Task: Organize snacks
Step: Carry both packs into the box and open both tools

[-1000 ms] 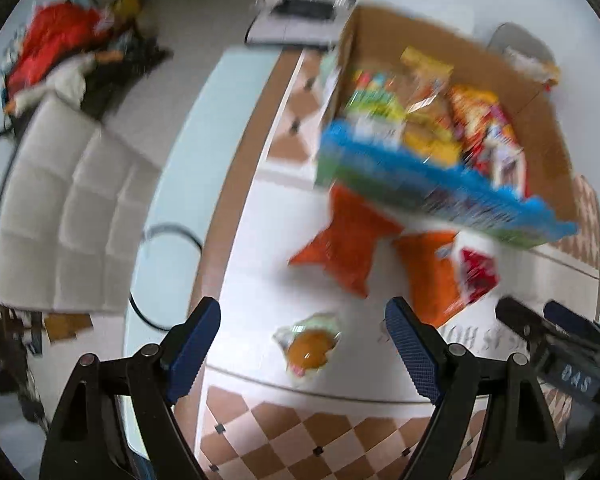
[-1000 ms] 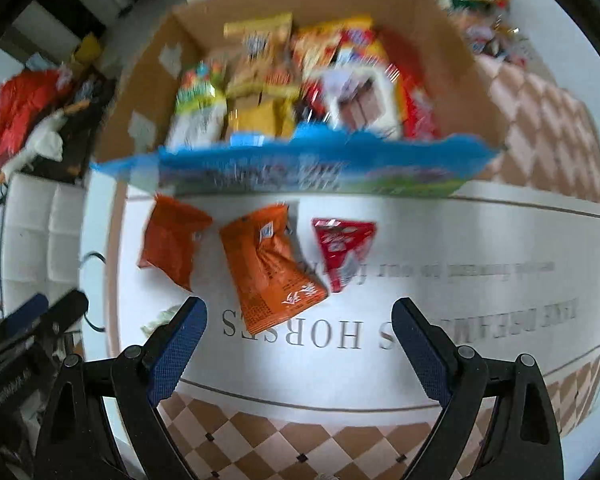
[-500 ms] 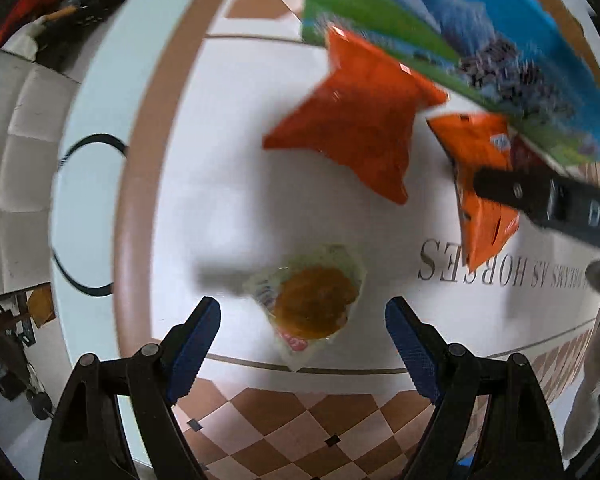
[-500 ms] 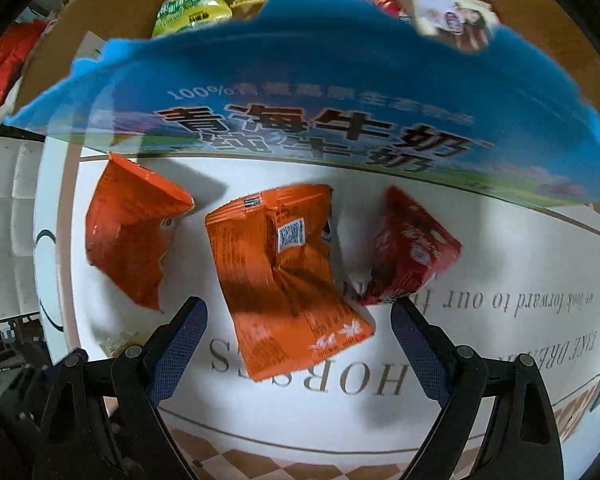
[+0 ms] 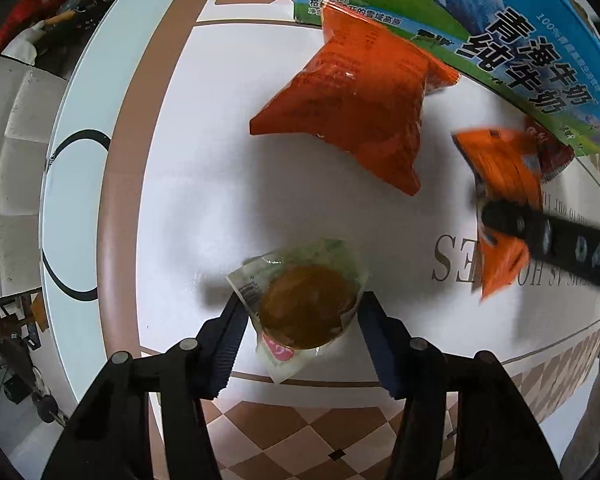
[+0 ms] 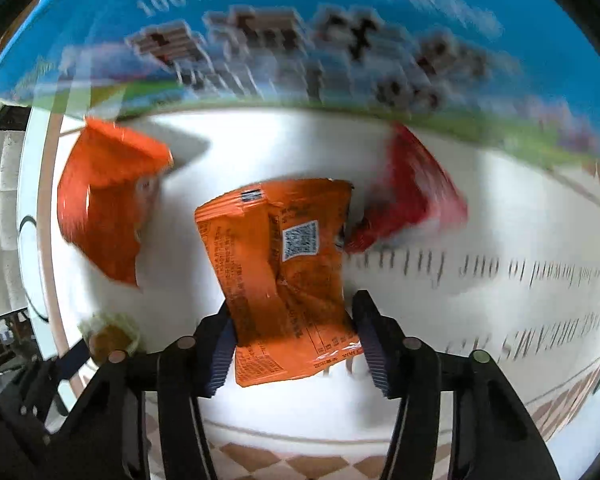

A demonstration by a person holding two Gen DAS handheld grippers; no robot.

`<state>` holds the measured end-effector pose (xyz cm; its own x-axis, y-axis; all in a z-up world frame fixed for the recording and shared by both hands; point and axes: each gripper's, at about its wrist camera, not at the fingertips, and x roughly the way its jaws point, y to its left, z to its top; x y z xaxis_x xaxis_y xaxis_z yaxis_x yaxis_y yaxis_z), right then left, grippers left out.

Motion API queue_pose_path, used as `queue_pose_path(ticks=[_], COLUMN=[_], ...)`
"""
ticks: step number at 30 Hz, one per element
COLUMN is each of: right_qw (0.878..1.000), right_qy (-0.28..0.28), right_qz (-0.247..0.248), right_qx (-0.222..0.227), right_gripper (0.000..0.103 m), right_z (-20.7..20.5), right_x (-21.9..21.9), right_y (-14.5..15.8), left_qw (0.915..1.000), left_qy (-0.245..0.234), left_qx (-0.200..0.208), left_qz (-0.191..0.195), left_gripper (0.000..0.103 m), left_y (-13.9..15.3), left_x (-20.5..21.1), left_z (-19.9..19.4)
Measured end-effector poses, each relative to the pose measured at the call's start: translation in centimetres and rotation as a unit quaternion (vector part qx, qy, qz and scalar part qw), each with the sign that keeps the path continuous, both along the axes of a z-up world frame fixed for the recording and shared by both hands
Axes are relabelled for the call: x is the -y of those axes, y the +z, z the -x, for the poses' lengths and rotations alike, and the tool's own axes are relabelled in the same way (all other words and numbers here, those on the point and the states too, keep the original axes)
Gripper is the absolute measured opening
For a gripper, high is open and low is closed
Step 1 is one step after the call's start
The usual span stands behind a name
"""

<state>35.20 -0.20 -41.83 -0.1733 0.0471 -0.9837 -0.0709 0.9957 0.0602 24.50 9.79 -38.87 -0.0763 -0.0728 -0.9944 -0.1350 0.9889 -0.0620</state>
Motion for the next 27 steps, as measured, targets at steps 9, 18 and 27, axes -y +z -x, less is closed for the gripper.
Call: queue_pose_path(ticks=[9,18,27], right_qw=[0.999,0.996,0.987], right_qy=[-0.04,-0.069,-0.087], right_qz=[-0.02,-0.057,-0.113], right_qx=[-0.013,0.011,0.076], right_gripper=[0.043,0.041,0.04], right_z=[4.1,6.2,3.5], right_x=[1.7,4.9,6.7], right_y=[0.8,4.6,13.5], left_qw=[0.9998,0.9976,0.9881], left_qy=[-0.017,-0.039,-0.048], left_qx=[0.01,0.048,0.119], left_qz=[0.008,0.031,0.084], left_gripper=[0.053,0.051,0.051], left_y=[1.1,5.6,14.1], left_x=[1.6,3.2,3.7], left_z=[1.1,1.3,-3.1])
